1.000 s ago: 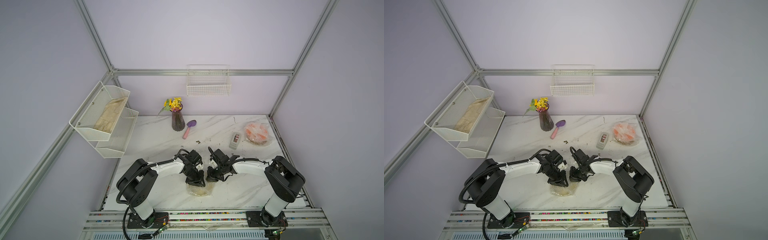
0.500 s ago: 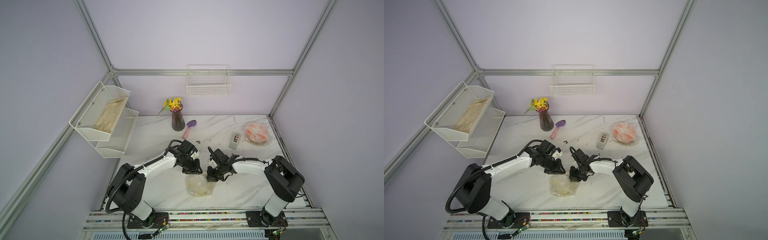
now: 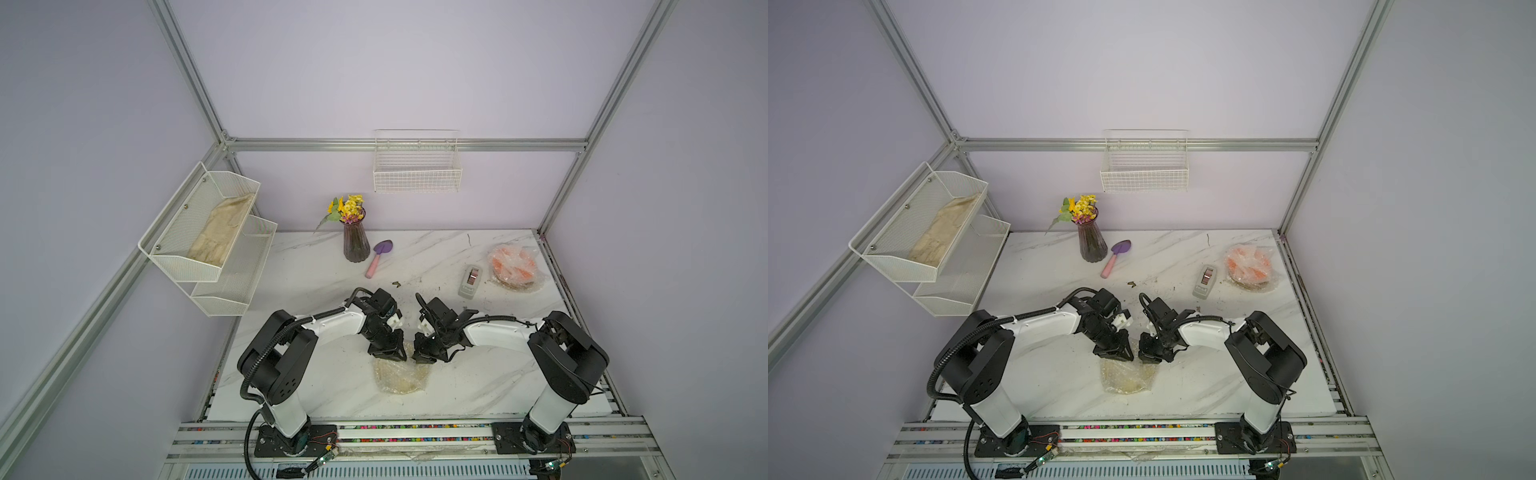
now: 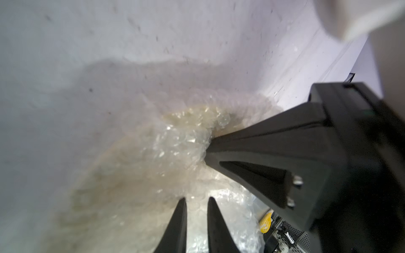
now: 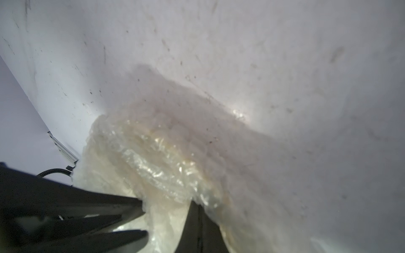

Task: Wrap dinner plates in bubble wrap
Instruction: Wrap the plate in the bubble wrap.

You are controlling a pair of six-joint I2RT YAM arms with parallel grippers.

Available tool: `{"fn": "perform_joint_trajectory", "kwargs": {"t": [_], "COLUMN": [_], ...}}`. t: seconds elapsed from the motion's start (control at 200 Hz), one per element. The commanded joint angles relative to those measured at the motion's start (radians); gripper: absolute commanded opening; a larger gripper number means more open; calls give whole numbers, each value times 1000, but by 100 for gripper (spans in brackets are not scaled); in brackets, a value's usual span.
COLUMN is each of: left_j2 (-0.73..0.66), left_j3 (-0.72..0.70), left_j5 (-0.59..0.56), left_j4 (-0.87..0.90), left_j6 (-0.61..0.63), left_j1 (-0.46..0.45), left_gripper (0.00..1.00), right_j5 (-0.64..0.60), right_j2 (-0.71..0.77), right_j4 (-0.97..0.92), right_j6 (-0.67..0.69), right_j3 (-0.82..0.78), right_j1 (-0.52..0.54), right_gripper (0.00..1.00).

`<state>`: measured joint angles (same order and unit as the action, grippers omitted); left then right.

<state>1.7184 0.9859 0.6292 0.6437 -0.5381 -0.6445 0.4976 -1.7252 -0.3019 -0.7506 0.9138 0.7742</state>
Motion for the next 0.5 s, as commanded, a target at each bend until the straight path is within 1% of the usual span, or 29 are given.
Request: {"fn": "perform_joint_trajectory", "kwargs": {"t": [0.0, 0.12, 0.22, 0.27, 0.335, 0.375, 0.43, 0.495], "left_j2": [10, 75, 116, 122, 120, 117, 116, 116], "left_j3": [-79, -116, -133, -145, -153, -155, -157, -157], "left_j5": [60, 39, 22, 17, 20, 20, 21, 24], "left_j4": [-20, -67, -93, -110, -125, -130, -136, -138], "left_j6": [8, -6, -21, -33, -40, -44, -49, -49], "left_j1": [-16, -17, -17, -17, -18, -18, -18, -18], "left_gripper": [18, 18, 18, 18, 18, 18, 18, 18], "right_j5": [-115, -137, -214, -217, -154, -80, -9, 22], "right_j2": [-78, -67, 21, 74, 130, 156, 167, 163], "right_j4": [-92, -123, -221, -243, -211, -128, -17, 80], "right_j6": [5, 3, 17, 3, -37, -99, -178, -253], "right_j3": [-10, 22, 59, 70, 61, 29, -13, -52], "right_j1": [-6, -6, -6, -4, 7, 22, 47, 81], "right_gripper": [0, 0, 0, 0, 0, 0, 0, 0]}}
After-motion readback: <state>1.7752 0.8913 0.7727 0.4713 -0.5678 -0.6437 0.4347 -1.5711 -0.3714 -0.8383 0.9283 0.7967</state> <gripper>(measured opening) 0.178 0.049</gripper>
